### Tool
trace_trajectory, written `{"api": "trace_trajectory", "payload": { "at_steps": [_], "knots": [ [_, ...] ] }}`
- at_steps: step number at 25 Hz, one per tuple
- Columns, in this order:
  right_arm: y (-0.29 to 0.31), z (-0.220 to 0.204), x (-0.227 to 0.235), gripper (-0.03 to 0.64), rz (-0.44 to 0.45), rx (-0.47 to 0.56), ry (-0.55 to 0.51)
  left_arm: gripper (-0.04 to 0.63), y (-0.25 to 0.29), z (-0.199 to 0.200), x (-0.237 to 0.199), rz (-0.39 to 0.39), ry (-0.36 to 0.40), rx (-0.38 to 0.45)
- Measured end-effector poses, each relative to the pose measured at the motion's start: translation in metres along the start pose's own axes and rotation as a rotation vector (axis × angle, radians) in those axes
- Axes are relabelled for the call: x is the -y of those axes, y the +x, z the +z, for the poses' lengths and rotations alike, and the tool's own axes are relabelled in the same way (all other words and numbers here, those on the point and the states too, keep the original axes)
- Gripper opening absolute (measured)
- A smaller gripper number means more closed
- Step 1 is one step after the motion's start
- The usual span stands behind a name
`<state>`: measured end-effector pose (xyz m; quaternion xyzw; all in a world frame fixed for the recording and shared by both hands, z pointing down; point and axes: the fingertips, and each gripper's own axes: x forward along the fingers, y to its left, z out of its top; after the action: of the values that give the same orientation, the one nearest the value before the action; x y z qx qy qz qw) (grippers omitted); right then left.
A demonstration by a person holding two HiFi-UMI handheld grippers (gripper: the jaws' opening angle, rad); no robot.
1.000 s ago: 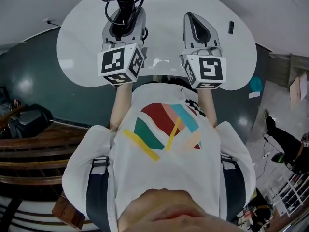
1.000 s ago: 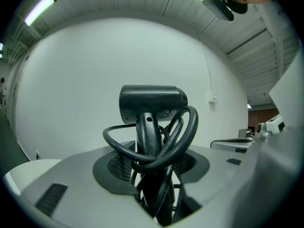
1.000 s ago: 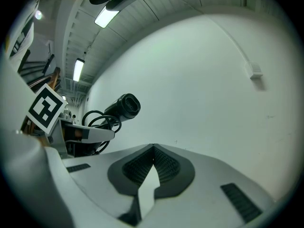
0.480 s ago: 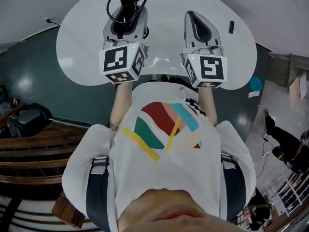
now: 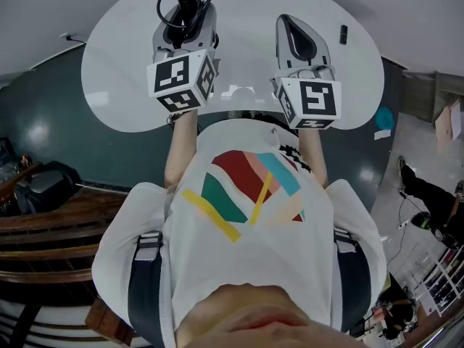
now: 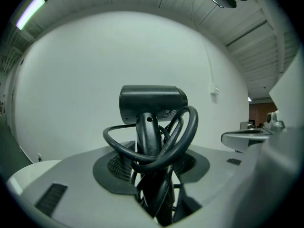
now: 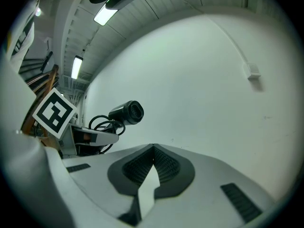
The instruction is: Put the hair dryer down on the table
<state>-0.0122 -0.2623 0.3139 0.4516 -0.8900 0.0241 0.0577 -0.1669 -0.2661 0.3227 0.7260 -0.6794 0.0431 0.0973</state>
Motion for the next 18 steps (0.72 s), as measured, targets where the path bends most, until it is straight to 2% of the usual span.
{"api": "trace_trajectory", "payload": {
  "at_steps": [10, 18],
  "knots": [
    [-0.006, -0.005, 0.014, 0.011, -0.027, -0.017, -0.001, 0.221, 0.021, -0.036, 0.005, 0.0, 0.01, -0.106],
    [-0.007, -0.004, 0.006, 0.011, -0.028, -0.036, -0.011, 0.221, 0.024, -0.061, 0.001, -0.014, 0.036, -0.185]
  ]
}}
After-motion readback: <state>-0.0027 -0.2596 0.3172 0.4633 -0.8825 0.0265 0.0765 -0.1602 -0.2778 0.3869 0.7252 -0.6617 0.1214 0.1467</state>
